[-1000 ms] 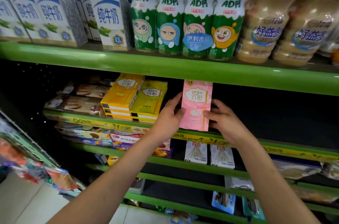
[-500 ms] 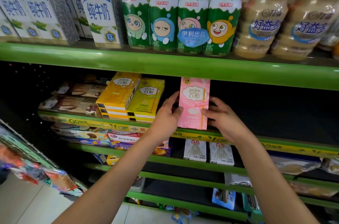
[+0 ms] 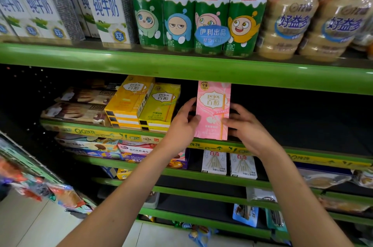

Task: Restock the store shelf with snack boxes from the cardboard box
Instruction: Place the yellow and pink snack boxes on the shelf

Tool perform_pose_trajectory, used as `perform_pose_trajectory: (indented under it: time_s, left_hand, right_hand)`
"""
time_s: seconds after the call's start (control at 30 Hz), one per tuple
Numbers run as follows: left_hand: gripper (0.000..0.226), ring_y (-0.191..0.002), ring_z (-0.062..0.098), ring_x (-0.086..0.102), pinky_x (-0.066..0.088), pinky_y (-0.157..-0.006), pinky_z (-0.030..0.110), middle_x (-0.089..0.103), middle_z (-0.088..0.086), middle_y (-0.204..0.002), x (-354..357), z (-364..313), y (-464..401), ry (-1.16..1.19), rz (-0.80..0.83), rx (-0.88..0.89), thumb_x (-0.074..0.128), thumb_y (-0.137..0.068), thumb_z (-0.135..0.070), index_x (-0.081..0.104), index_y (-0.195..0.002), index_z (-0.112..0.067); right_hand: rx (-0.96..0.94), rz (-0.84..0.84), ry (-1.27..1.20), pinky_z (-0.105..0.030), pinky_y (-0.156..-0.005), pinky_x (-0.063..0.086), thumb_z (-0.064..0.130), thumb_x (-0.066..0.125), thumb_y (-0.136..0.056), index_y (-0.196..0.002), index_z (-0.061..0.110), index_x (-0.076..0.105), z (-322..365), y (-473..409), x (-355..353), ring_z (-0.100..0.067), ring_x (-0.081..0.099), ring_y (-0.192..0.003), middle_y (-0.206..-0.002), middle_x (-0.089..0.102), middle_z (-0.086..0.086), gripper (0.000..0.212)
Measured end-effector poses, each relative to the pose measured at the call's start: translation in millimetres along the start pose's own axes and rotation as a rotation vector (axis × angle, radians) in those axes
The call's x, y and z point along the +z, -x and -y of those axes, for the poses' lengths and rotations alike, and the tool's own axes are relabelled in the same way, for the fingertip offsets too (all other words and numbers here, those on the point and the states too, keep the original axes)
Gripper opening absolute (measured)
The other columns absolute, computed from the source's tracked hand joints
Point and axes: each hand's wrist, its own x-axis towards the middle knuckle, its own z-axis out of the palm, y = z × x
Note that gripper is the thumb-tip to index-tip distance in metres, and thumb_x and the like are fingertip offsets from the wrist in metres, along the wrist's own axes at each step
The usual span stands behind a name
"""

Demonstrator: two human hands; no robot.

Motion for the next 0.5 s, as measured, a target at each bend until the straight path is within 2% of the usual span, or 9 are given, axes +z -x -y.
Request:
perform_pose_trajectory:
  time_s: [0.07, 0.13, 0.2, 0.27, 0.4, 0.5]
  left_hand:
    - [0.052, -0.077, -0.005, 0.058, 0.051, -0.074, 0.029, 0.056, -0.026, -0.12, 0.0, 0.2, 0.3, 0.001, 0.0, 0.005, 0.048, -0.102, -0.016, 0.035, -0.147, -0.037]
    - [0.051, -0.083, 0.004, 0.059, 0.052, -0.076, 0.033, 0.057, -0.029, -0.116, -0.2, -0.1, 0.3, 0.004, 0.001, 0.001, 0.048, -0.102, -0.015, 0.036, -0.146, -0.037]
    - [0.052, -0.091, 0.015, 0.059, 0.054, -0.083, 0.047, 0.058, -0.024, -0.12, -0.2, -1.5, 0.6, 0.016, 0.007, -0.009, 0.048, -0.102, -0.015, 0.035, -0.147, -0.036]
    - [0.052, -0.093, 0.019, 0.059, 0.051, -0.087, 0.056, 0.057, -0.021, -0.123, 0.3, -2.0, 0.8, 0.024, 0.008, -0.012, 0.048, -0.102, -0.015, 0.035, -0.147, -0.036]
    - [0.051, -0.093, 0.022, 0.059, 0.05, -0.088, 0.059, 0.057, -0.014, -0.127, 0.3, -0.7, 1.0, 0.02, 0.004, -0.012, 0.048, -0.102, -0.017, 0.035, -0.147, -0.037]
    - [0.051, -0.09, 0.014, 0.063, 0.053, -0.085, 0.053, 0.056, -0.011, -0.132, 0.0, 1.0, 0.2, 0.005, 0.007, -0.001, 0.048, -0.102, -0.019, 0.034, -0.147, -0.038]
  right_hand:
    - [0.001, 0.001, -0.002, -0.029, -0.073, 0.059, 0.0, 0.062, -0.091, -0.118, 0.03, 0.059, 0.9, 0.4, 0.7, -0.022, 0.072, -0.098, -0.111, 0.069, -0.014, 0.041]
    - [0.002, -0.001, -0.006, -0.03, -0.073, 0.059, -0.001, 0.062, -0.091, -0.119, 0.029, 0.059, 1.6, 0.9, 1.2, -0.022, 0.072, -0.098, -0.112, 0.069, -0.015, 0.04]
    - [0.002, -0.002, -0.01, -0.03, -0.074, 0.058, -0.001, 0.062, -0.091, -0.119, 0.028, 0.059, 2.0, 1.3, 1.5, -0.023, 0.072, -0.098, -0.112, 0.068, -0.017, 0.04]
    - [0.001, -0.003, -0.015, -0.031, -0.074, 0.059, -0.002, 0.062, -0.091, -0.119, 0.027, 0.059, 2.4, 1.5, 2.2, -0.024, 0.072, -0.098, -0.112, 0.068, -0.017, 0.04]
    - [0.003, -0.001, -0.018, -0.032, -0.075, 0.059, -0.002, 0.062, -0.091, -0.12, 0.027, 0.059, 2.2, 1.9, 1.8, -0.025, 0.072, -0.099, -0.111, 0.068, -0.017, 0.041]
    - [0.007, 0.004, -0.015, -0.032, -0.075, 0.058, -0.001, 0.062, -0.091, -0.12, 0.027, 0.059, 2.1, 2.2, 0.9, -0.024, 0.072, -0.099, -0.111, 0.069, -0.015, 0.04]
